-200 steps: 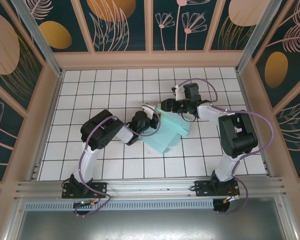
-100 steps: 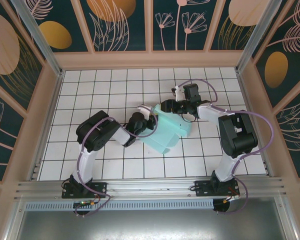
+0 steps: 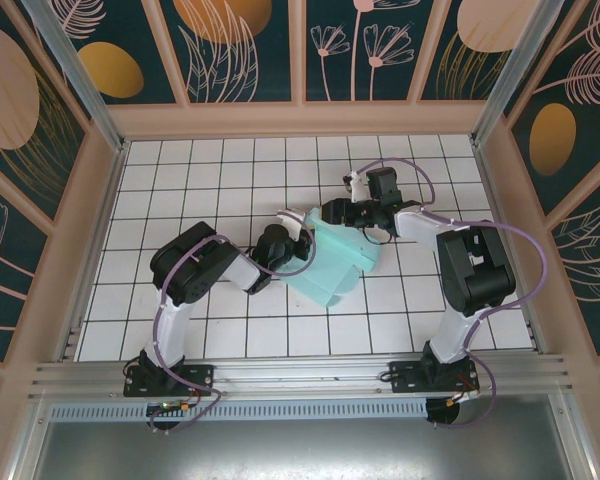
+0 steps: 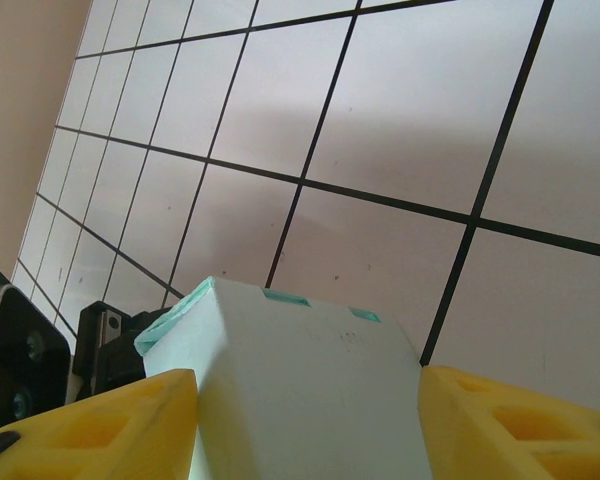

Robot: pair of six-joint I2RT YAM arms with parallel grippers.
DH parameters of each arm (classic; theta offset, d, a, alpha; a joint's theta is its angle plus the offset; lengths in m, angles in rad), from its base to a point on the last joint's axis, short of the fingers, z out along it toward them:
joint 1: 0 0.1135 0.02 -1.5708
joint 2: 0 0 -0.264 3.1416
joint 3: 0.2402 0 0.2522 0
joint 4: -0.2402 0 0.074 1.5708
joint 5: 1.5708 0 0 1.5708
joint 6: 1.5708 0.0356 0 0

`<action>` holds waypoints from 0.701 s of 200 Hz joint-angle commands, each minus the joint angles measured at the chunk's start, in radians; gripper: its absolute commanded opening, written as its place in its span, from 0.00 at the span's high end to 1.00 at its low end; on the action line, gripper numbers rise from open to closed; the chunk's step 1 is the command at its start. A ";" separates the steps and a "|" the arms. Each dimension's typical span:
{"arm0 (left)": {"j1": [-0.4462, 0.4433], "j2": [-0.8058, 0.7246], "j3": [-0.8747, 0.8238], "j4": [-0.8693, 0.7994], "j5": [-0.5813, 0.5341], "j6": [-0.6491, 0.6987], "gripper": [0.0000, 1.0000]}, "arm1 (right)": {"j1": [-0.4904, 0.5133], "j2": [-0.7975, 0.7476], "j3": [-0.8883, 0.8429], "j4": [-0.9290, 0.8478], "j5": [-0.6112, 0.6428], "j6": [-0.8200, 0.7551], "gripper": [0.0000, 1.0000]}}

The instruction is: Fold the paper box

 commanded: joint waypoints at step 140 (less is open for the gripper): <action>0.050 -0.046 0.035 -0.054 0.029 -0.318 1.00 | -0.232 -0.471 -0.245 0.117 0.160 0.229 0.13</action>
